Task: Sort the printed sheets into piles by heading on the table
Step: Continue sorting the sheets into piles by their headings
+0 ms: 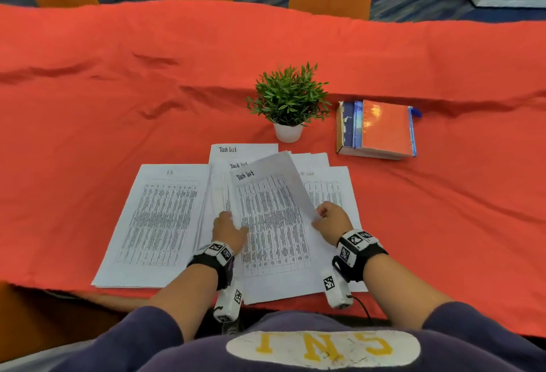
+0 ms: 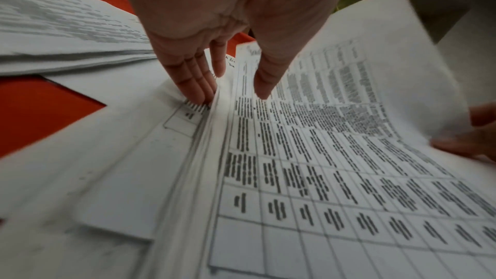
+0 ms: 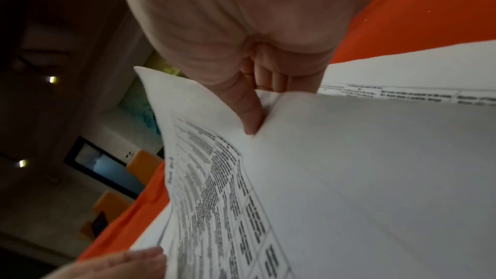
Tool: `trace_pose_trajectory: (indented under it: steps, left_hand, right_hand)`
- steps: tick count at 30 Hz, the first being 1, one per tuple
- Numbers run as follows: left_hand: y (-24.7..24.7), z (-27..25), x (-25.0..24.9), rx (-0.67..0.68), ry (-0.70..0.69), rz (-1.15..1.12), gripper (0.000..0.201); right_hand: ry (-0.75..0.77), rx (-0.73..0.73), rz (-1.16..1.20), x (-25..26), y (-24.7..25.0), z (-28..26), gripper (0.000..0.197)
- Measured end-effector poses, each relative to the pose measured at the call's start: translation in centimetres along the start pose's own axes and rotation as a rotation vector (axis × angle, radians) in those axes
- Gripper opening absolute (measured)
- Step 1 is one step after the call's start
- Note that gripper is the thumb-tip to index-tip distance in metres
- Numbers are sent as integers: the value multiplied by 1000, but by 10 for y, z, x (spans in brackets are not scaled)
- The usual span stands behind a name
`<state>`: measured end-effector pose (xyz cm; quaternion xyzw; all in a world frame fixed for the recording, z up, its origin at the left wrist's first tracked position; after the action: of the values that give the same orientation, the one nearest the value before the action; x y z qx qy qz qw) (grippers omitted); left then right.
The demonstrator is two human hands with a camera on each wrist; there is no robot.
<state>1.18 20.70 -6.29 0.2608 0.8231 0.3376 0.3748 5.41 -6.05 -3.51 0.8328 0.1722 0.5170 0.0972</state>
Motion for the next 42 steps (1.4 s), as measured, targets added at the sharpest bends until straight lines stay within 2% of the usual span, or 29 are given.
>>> trace_pose_trajectory:
  steps: [3,6,10,13,14,17,20,23,26,28,30,31,34,35,37,42]
  left_hand:
    - [3,0,-10,-52,24,-192,82]
    - [9,-5,-26,-85,5,-291,76]
    - [-7,-14,-51,56,-74,-196,60]
    - [-21,-17,-60,5,-61,-82,33]
    - [-26,-17,-60,-30,-37,-7,32]
    - [-38,-19,-57,-89,25,181,56]
    - [-45,-22,-61,-101,10,281,85]
    - [-51,-22,-68,-121,12,337,96]
    - [-67,-21,-79,-69,-23,399,101]
    - [-76,-22,-86,-14,-20,365,95]
    - [-80,-24,-93,46,21,250,80]
    - [-81,-25,-96,77,31,211,69]
    - [-73,-31,-104,82,-30,118,14]
    - [-67,-33,-106,52,-59,69,10]
    - [-46,-41,-111,-26,-112,-21,16]
    - [35,-65,-126,-257,-234,-176,25]
  right_hand:
    - [10,16,237,1,19,-4,23]
    - [-19,13,419,-2,36,-7,21]
    - [-69,18,557,-18,60,-8,27]
    - [-101,-57,589,-39,92,-7,41]
    - [-115,-92,585,-47,105,-7,41]
    - [-162,-182,575,-78,144,-6,36]
    - [-202,-271,600,-103,175,-9,35]
    - [-223,-304,631,-125,195,-12,34]
    - [-234,-303,597,-145,208,-10,34]
    - [-250,-310,599,-147,210,-14,32]
    - [-254,-319,586,-138,210,-21,32]
    - [-249,-322,583,-133,209,-24,33]
    - [-238,-330,548,-120,210,-30,37]
    - [-239,-328,516,-118,211,-29,37]
    - [-250,-312,440,-116,214,-25,36]
    - [-232,-307,288,-112,221,-8,38]
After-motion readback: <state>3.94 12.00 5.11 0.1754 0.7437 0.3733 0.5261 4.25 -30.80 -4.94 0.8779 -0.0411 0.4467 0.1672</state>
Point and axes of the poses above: each hand's wrist, its own z-axis towards the middle knuckle, its own y-axis out of the back of the hand, x = y × z, the point moved 5 cm from there along z, towards the middle knuckle, and after that the axes turned 14 degrees about z, right-handed, at the moved point
